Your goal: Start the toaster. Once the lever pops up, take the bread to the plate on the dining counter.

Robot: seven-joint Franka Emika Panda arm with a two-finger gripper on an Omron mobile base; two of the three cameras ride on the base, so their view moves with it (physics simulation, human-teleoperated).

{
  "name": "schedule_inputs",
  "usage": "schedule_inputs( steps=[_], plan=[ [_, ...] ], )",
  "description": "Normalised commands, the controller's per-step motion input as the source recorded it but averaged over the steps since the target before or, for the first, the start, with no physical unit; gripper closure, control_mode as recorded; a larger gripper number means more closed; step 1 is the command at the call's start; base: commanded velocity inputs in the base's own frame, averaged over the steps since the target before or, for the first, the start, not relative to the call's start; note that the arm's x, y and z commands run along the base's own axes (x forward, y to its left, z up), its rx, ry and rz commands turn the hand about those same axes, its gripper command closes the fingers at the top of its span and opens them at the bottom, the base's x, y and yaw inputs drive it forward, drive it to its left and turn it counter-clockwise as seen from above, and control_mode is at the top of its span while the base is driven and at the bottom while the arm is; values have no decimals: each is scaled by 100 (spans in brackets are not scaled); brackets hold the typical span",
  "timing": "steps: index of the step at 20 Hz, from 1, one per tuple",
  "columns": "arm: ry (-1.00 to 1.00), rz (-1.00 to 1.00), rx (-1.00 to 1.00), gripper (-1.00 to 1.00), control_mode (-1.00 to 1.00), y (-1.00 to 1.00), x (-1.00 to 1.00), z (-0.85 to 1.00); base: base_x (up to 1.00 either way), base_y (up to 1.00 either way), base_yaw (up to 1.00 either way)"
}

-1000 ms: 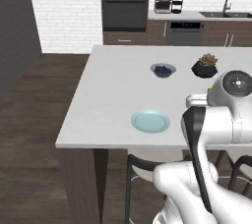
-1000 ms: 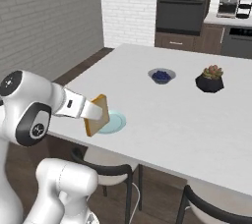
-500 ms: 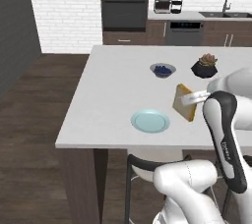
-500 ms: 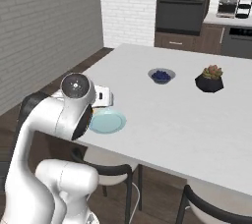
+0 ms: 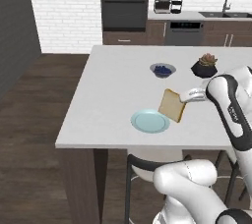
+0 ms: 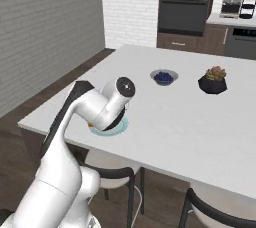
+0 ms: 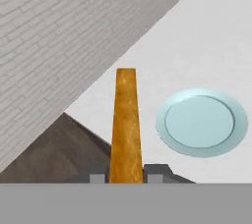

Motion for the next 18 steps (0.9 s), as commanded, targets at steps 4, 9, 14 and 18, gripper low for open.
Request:
schedule_inputs(
  steps=[4, 9, 14, 18],
  plan=[
    [20, 0, 2, 100, -100, 12, 55, -33, 0, 0, 0],
    [6, 0, 0, 100, -100, 21, 48, -57, 0, 0, 0],
    [0, 0, 0, 100, -100, 5, 38, -66, 0, 0, 0],
    [0, 1, 0, 100, -100, 3, 64, -42, 0, 0, 0]
  ],
)
